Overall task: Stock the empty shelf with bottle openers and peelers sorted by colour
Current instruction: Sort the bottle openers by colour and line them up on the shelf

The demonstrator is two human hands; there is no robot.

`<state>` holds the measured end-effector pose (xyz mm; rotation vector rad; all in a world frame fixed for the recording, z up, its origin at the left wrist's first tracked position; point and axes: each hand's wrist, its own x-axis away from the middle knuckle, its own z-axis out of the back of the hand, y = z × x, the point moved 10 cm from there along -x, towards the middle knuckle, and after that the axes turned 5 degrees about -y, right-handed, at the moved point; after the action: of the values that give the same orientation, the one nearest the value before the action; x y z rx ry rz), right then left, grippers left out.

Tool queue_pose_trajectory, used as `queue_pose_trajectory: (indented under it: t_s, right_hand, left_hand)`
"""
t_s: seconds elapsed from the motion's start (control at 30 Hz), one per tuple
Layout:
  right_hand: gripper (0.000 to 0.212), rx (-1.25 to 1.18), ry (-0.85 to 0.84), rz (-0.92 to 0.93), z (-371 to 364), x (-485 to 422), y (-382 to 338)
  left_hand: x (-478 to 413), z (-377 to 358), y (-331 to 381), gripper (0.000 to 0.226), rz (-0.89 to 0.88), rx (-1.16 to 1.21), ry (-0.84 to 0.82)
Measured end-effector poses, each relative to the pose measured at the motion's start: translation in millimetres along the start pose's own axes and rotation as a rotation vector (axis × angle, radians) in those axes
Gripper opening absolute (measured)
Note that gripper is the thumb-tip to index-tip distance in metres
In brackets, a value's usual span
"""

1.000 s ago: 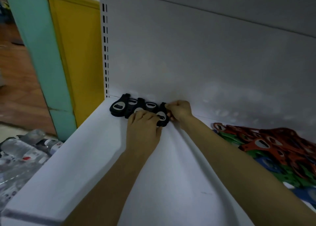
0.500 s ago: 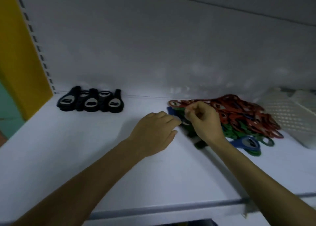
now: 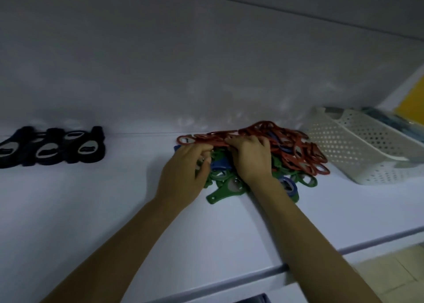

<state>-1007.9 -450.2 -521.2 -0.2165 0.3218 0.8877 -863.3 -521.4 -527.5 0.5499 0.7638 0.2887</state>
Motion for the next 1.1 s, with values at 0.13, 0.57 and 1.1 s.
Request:
queue_pose_trajectory:
  t_s: [0.13, 0.57, 1.1]
  right_hand:
    - [0.023, -0.193, 0.377, -0.023, 49, 18, 6]
    - [0.036, -0.068, -0.07, 0.094, -16, -40, -50]
    - [0.03, -0.837, -0.004, 0.362, 10, -15, -98]
  left_hand:
    - [-7, -5, -1, 0.031, 0.003, 0.029, -0.017]
    - [-3, 13, -71, 0.03, 0.478, 0.77, 0.335]
    - [-2, -1, -99, 0.014, 0.768, 1.128, 0.18]
